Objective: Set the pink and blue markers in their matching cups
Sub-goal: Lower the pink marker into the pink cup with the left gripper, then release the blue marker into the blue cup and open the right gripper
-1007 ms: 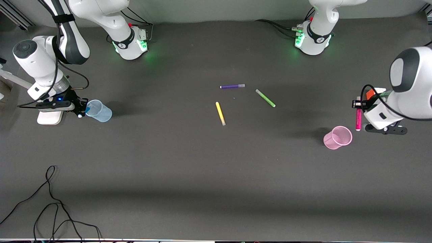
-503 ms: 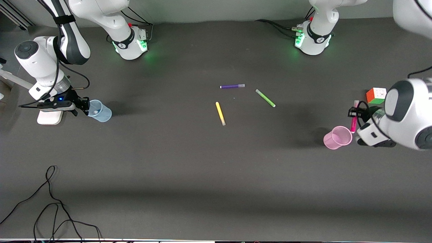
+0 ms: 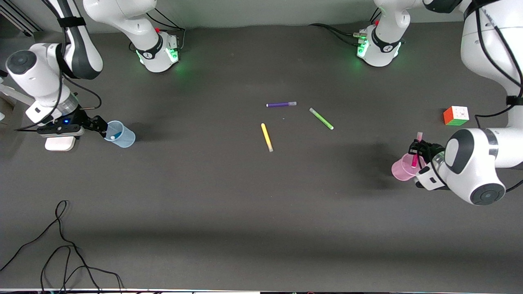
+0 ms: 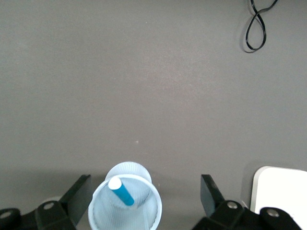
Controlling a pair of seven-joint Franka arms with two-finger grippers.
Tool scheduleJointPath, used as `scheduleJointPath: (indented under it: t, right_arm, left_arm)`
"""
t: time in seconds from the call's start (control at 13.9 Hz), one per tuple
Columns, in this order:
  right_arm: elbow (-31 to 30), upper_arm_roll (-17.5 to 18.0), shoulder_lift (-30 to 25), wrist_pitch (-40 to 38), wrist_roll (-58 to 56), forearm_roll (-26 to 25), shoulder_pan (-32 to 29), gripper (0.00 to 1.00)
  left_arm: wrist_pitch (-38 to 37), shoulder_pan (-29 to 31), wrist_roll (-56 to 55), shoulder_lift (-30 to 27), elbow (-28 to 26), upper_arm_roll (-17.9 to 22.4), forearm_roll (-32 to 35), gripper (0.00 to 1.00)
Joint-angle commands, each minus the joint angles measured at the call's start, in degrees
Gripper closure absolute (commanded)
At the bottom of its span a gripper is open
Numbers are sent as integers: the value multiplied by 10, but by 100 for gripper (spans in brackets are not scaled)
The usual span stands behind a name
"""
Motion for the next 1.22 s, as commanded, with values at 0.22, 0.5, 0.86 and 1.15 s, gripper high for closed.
scheduleJointPath:
  t: [0.22, 0.5, 0.86, 1.15]
  right_arm:
    - [259, 84, 54, -290, 4, 123, 5, 0]
    - [396, 116, 85, -388, 10, 145, 0, 0]
    - [463, 146, 126, -390, 21, 210, -15, 0]
    - [488, 173, 122, -485, 122, 202, -18, 0]
  left_arm:
    - [-23, -5, -10, 35, 35, -1, 13, 83]
    - [-26, -5, -5, 41, 47, -1, 14, 1]
    - [-67, -3, -28, 31, 117, 0, 19, 0]
    - [-68, 6, -30, -45, 103, -3, 12, 0]
